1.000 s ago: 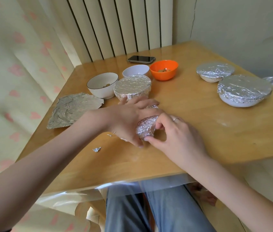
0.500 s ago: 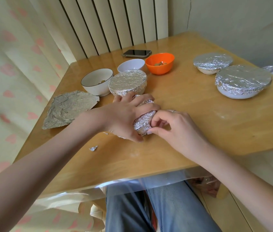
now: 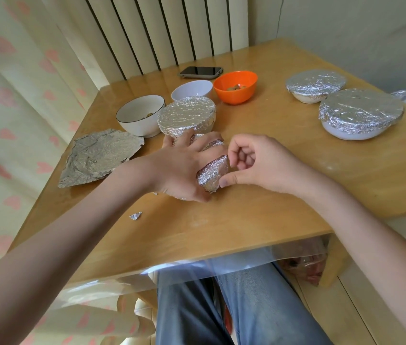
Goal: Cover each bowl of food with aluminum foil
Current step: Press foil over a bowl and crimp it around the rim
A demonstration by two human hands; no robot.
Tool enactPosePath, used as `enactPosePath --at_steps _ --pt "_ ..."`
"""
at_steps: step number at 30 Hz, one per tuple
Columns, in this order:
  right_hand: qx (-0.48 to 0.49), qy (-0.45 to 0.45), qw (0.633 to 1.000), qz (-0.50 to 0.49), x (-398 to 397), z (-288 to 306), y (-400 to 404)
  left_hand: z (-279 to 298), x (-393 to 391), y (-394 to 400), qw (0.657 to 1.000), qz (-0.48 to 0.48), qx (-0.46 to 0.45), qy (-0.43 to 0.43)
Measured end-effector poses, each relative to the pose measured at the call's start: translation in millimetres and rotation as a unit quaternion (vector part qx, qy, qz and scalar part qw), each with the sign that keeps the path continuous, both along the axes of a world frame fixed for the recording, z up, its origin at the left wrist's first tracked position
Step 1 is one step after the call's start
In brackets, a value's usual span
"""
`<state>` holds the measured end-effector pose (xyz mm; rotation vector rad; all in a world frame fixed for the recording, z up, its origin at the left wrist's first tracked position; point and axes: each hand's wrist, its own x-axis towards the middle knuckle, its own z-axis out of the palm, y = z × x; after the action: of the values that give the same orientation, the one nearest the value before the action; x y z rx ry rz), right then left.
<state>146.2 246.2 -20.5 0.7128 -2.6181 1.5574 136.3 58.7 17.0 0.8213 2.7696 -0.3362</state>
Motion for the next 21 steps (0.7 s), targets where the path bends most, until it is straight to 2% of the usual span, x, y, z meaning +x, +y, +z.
enactPosePath --at_steps 5,8,12,14,16,19,21 --pt "0.040 0.069 0.996 -0.045 -8 4 -2 1 2 3 1.000 0.026 -0.012 0.003" --pt "0.071 0.110 0.988 -0.079 -6 1 1 3 6 12 0.992 0.127 -0.013 0.003" --pt "0.130 0.105 0.984 -0.063 13 -4 8 16 11 21 0.967 0.239 0.022 -0.084" --pt "0.180 0.081 0.979 -0.053 28 -7 6 30 13 18 0.967 0.230 0.029 -0.109" --pt "0.216 0.078 0.971 -0.070 39 -9 -2 43 11 10 0.981 0.172 -0.003 -0.095" --pt "0.236 0.102 0.960 -0.112 43 -7 -17 47 4 -4 0.988 0.093 -0.065 -0.103" --pt "0.223 0.123 0.959 -0.128 43 -6 -24 40 2 -9 0.989 0.078 -0.044 -0.115"
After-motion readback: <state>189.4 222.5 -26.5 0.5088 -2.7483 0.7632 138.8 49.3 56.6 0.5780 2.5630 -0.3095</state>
